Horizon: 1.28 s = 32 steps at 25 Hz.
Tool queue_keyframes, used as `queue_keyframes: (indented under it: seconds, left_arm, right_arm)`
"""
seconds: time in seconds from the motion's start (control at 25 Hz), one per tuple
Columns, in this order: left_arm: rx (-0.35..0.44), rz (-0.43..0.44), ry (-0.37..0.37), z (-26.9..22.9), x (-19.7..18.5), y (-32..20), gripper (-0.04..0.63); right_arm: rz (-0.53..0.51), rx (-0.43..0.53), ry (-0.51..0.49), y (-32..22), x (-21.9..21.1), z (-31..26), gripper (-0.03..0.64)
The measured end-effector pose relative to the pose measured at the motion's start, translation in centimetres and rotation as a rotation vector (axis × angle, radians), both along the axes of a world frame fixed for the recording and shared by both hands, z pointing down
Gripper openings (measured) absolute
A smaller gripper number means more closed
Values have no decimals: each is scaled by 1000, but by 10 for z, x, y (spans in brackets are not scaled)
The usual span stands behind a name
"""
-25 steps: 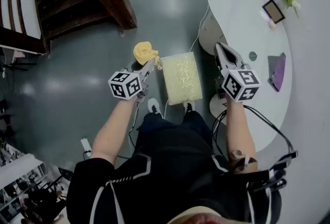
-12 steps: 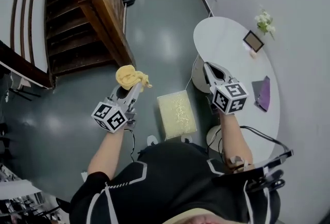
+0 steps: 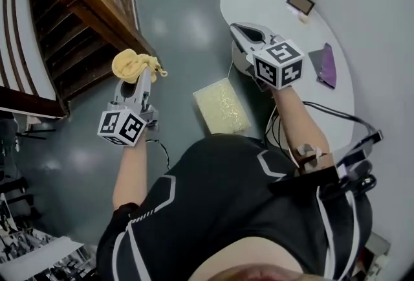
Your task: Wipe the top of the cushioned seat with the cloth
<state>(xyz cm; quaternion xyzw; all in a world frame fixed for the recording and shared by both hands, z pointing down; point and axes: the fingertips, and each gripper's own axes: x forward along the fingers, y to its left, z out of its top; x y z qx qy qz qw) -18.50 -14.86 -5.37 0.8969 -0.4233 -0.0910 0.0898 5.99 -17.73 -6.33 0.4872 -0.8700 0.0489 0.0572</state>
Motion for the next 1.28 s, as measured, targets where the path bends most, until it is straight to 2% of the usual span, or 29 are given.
queue_keyframes:
  seconds: [0.12, 0.24, 0.36, 0.56, 0.76, 0.92, 1.08, 1.28]
  left_arm:
    - [24, -35, -50, -5, 6, -2, 101]
    - [34, -131, -110, -6, -3, -6, 101]
    - [19, -185, -119, -4, -9, -8, 101]
    - [-12, -192, -70, -3, -13, -12, 101]
    - [-9, -178, -12, -6, -20, -9, 101]
    - [2, -176, -32, -4, -19, -10, 101]
    - [-8, -183, -21, -5, -17, -13, 100]
    - [17, -197, -97, -4, -13, -11, 101]
  right_arm:
    - [11, 2, 1, -1, 6, -7, 6]
    - [32, 25, 4, -2, 8, -13, 6]
    - [36, 19, 19, -1, 9, -10, 5]
    - [26, 4, 34, -1, 5, -5, 5]
    - [17, 11, 48, -4, 2, -5, 6]
    - [14, 12, 49, -6, 2, -3, 5]
    - [18, -3, 51, -10, 4, 2, 5]
    - [38, -15, 44, -11, 9, 7, 5]
